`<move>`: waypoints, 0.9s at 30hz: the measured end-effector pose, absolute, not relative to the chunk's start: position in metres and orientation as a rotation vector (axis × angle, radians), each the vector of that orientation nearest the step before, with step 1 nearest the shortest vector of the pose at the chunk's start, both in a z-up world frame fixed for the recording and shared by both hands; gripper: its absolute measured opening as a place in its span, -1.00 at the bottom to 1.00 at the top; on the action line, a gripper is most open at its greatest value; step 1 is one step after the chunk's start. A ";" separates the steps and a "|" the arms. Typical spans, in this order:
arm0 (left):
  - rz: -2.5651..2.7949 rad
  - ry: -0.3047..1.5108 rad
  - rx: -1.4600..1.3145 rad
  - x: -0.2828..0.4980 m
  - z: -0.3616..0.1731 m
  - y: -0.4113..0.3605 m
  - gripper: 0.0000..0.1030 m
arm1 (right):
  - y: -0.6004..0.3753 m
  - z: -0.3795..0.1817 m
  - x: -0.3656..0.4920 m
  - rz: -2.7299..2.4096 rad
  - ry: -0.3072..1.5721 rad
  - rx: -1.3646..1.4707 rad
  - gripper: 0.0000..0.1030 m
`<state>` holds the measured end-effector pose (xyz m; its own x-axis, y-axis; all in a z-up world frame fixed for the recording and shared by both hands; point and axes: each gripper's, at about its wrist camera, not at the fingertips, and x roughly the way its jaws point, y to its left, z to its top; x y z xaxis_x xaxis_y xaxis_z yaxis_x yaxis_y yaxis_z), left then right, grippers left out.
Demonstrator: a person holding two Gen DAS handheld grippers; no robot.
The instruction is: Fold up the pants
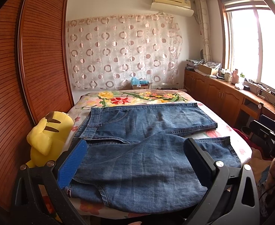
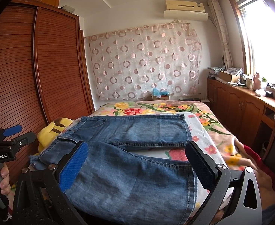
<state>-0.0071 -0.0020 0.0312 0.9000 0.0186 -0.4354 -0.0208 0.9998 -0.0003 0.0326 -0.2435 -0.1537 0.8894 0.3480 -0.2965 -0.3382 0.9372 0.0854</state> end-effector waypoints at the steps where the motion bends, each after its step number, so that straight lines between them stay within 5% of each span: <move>1: 0.020 0.449 -0.005 -0.008 0.031 -0.002 1.00 | -0.243 -0.154 0.033 0.357 0.314 0.032 1.00; 27: 0.021 0.436 0.000 -0.011 0.032 -0.003 1.00 | -0.244 -0.154 0.033 0.354 0.312 0.031 1.00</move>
<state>-0.0109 -0.0027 0.0315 0.9061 0.0206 -0.4226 -0.0206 0.9998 0.0046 0.0326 -0.2438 -0.1541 0.8907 0.3460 -0.2948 -0.3365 0.9379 0.0843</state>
